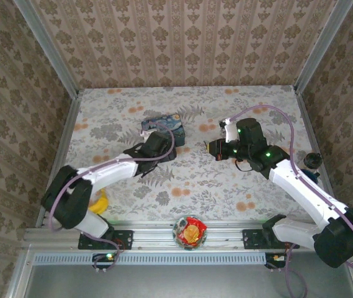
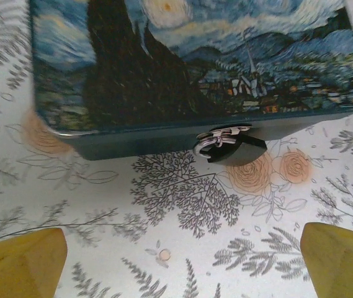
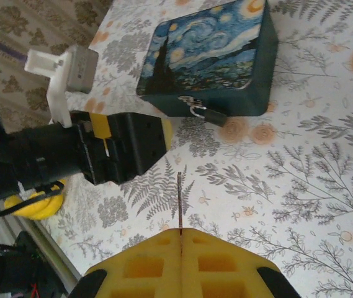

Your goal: Unlock the padlock with the key

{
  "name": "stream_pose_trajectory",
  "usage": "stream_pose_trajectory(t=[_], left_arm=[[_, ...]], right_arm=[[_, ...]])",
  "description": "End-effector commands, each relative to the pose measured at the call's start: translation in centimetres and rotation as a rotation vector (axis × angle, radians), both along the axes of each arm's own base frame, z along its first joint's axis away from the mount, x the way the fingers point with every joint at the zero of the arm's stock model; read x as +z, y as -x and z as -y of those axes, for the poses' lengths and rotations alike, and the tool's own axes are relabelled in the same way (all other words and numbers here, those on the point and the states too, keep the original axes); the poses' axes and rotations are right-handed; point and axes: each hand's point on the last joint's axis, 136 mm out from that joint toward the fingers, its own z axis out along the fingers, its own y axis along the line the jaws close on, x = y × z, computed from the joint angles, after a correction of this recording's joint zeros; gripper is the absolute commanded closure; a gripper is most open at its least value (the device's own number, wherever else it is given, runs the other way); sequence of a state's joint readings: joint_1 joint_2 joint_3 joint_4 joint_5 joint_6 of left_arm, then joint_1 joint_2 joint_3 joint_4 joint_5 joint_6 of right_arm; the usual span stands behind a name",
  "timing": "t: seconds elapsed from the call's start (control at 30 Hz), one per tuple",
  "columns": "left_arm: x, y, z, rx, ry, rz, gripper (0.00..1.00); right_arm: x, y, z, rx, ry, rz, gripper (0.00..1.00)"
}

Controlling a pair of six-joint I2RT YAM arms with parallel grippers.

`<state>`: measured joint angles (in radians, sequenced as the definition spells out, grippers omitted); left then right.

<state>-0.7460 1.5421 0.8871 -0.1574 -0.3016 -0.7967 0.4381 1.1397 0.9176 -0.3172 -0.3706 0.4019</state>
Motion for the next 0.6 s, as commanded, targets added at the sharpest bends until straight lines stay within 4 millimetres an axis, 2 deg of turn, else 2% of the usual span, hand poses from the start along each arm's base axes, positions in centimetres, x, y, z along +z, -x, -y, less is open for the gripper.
stream_pose_trajectory(t=[0.0,0.13,0.27,0.57], left_arm=[[0.7,-1.9,1.4,0.080,0.013,0.054,0.02],[-0.9,-2.7,1.7,0.120,-0.096,0.018,0.03],[-1.9,-3.7,2.3,0.128,-0.115,0.018,0.07],[-2.6,-6.0,2.0,0.159,-0.175,0.061,0.15]], right_arm=[[-0.2,-0.5,0.1,-0.031,-0.013,-0.007,1.00],[-0.2,-0.5,0.2,-0.035,-0.023,-0.002,1.00],[-0.2,-0.3,0.3,-0.039,-0.029,0.006,1.00],[-0.2,-0.3,0.4,-0.045,-0.045,0.014,1.00]])
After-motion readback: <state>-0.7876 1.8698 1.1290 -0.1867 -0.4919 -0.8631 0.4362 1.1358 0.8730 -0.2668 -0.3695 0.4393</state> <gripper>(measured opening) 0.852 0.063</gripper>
